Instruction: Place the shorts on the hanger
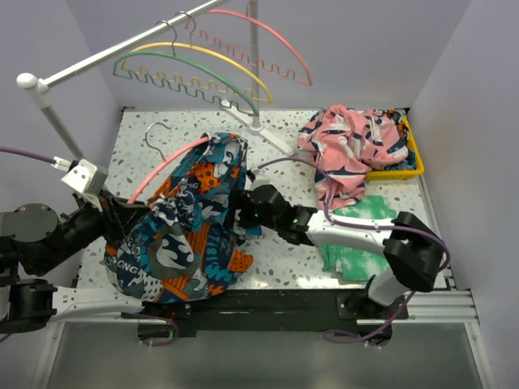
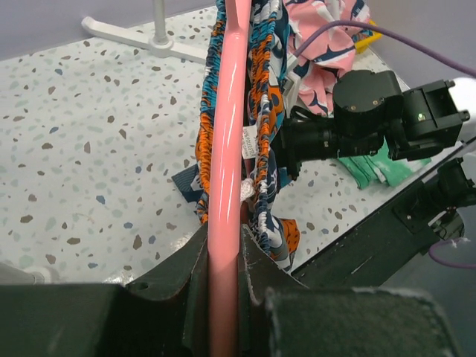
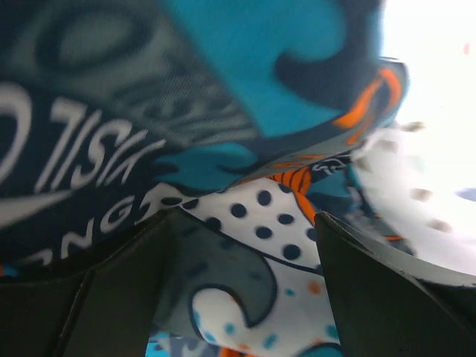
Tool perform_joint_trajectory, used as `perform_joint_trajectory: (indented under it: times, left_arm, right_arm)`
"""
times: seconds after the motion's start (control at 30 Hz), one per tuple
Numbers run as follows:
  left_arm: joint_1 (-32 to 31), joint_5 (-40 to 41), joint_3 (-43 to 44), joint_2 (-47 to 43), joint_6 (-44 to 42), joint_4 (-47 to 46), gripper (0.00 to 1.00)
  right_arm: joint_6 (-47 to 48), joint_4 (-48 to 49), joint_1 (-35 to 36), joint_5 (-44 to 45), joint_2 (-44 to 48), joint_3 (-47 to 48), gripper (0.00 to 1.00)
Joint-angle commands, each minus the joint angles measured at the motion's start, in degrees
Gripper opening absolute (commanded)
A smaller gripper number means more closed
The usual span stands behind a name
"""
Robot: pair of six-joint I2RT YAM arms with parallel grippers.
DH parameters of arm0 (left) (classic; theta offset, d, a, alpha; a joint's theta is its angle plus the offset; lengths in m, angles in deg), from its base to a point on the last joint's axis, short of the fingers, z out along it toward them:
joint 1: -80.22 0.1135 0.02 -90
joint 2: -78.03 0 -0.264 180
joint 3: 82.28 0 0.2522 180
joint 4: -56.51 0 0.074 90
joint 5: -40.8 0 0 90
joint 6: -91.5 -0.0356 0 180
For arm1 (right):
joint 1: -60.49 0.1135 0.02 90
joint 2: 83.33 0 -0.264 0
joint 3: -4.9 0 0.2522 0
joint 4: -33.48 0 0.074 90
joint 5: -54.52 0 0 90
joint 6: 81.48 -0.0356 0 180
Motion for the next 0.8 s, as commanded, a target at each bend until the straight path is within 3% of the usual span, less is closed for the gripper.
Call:
perform_joint_trajectory:
  times: [0.0,0.33,0.77]
  left_arm:
    - [1.1,6.4,0.3,-1.3,4.3,-2.3,0.0]
    - [3.3,28.4,-0.3,2.1,11.3,-2.4,0.0]
    - [7.0,39.8,-2.5,6.7,14.9,-2.3,0.0]
  right_arm:
    - [-0.2,3.3,1.1,-1.2,-4.5,9.2,0.82]
    - [2.5,-5.9,1.2,-14.5,-25.1,36.6,0.82]
    - [3.7,-12.7,1.1,-26.6,-43.7,64.0,0.84]
